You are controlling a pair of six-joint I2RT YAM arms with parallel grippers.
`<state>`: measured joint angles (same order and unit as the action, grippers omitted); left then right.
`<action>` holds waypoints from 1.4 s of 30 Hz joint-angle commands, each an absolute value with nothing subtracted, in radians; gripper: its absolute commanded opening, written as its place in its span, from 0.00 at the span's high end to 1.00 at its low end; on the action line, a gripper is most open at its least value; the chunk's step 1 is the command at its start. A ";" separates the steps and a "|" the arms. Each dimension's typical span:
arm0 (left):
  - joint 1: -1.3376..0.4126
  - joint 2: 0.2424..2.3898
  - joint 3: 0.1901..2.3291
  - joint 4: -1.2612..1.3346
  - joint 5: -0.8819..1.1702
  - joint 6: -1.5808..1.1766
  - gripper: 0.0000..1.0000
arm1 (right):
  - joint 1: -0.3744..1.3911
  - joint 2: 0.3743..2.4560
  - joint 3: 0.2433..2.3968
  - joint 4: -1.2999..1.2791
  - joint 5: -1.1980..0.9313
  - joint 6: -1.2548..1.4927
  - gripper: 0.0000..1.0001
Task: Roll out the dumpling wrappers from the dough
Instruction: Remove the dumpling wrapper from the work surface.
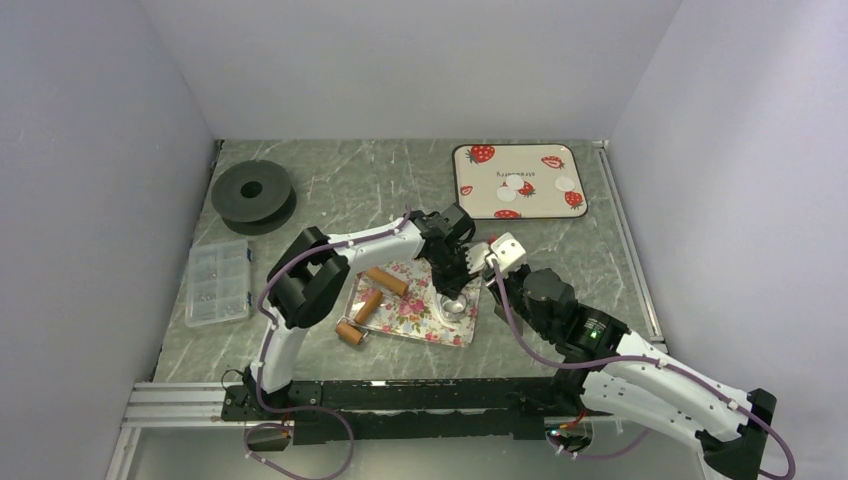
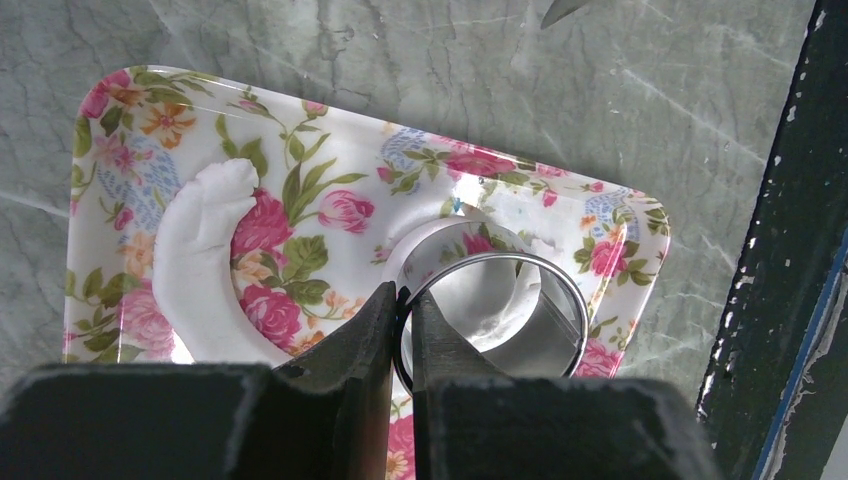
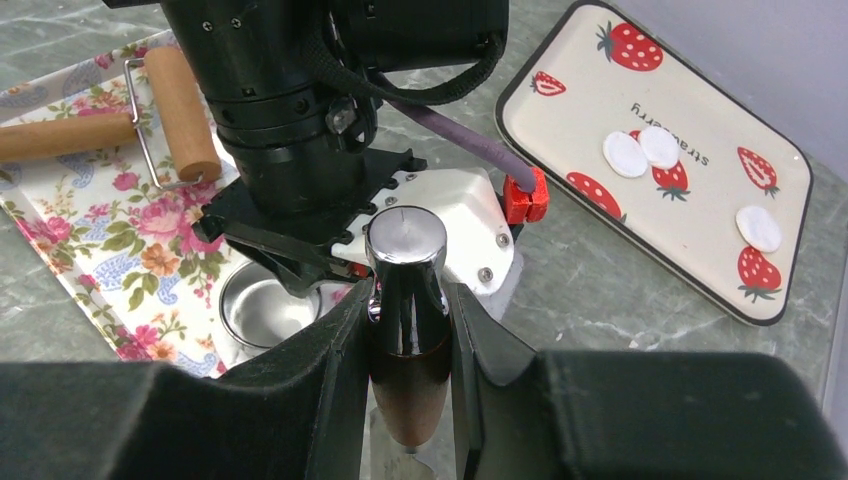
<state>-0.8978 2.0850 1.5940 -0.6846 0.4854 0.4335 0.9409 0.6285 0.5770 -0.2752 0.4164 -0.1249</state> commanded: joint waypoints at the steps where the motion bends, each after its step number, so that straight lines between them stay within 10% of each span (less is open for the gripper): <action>1: -0.905 2.089 1.613 -0.667 0.483 0.461 0.86 | 0.936 0.625 0.582 -0.192 0.404 -0.120 1.00; 42: -0.930 2.056 1.549 -0.674 0.461 0.487 0.86 | 0.919 0.638 0.587 -0.181 0.362 -0.130 1.00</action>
